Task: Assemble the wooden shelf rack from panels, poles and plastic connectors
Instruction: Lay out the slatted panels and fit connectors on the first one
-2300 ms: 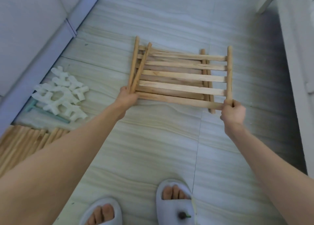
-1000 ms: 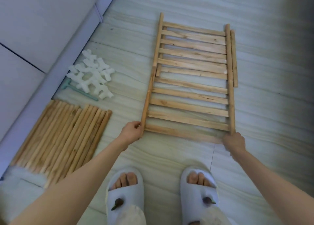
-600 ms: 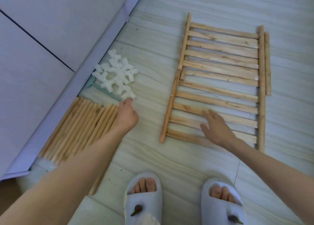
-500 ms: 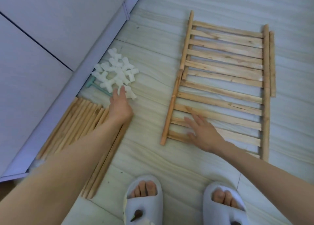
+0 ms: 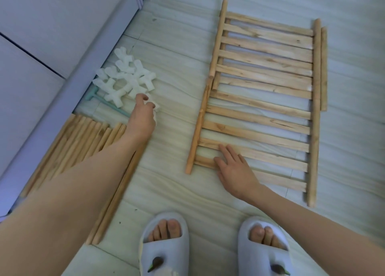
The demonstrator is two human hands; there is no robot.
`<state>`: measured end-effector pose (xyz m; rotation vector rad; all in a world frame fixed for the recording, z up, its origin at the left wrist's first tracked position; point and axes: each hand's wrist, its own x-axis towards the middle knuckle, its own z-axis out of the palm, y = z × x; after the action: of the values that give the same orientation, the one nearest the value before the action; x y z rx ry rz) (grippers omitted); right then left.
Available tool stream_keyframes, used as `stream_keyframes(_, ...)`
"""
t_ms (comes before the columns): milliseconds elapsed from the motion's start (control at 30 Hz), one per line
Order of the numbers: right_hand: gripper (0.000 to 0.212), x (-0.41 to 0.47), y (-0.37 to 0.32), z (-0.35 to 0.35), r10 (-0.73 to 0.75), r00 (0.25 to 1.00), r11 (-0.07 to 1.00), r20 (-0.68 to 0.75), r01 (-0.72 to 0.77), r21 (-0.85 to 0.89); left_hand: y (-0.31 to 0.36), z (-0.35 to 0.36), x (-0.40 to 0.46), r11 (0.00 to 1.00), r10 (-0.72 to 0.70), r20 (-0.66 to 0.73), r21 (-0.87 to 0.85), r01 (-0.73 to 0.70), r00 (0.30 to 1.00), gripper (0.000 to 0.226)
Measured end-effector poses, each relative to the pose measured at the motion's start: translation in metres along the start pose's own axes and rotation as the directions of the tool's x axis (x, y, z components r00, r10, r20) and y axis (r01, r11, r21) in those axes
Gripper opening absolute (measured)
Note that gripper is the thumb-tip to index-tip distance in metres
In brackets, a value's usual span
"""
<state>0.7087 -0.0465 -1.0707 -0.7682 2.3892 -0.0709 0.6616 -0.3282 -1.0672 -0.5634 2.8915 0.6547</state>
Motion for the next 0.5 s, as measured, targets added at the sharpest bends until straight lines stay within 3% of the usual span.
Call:
stream_keyframes(133,0.032,0.0,-0.002,0.001,-0.013,0.99,0.998,-0.142,0.003,-0.064,0.012,-0.008,-0.018,0.987,-0.046,-0.12,-0.159,0.027,0.992,0.028)
stream_keyframes(200,0.03,0.002,-0.005,-0.001,0.0,0.99,0.999,-0.142,-0.007,-0.054,0.02,-0.01,-0.039,0.971,-0.104,-0.101,-0.228,0.079,0.989,0.027)
stream_keyframes(333,0.029,0.0,-0.009,0.006,0.051,0.981,0.999,-0.189,-0.05,0.008,0.029,-0.003,-0.095,0.875,-0.164,0.212,-0.419,0.241,0.963,0.016)
stream_keyframes(433,0.029,-0.012,-0.013,0.008,0.031,0.954,0.986,-0.297,0.021,0.167,0.027,0.003,-0.123,0.799,-0.172,0.374,-0.488,0.352,0.911,0.011)
stream_keyframes(500,0.031,-0.019,-0.019,0.006,0.022,0.955,0.93,-0.295,0.089,0.357,0.031,0.007,-0.132,0.755,-0.141,0.437,-0.533,0.382,0.888,0.008)
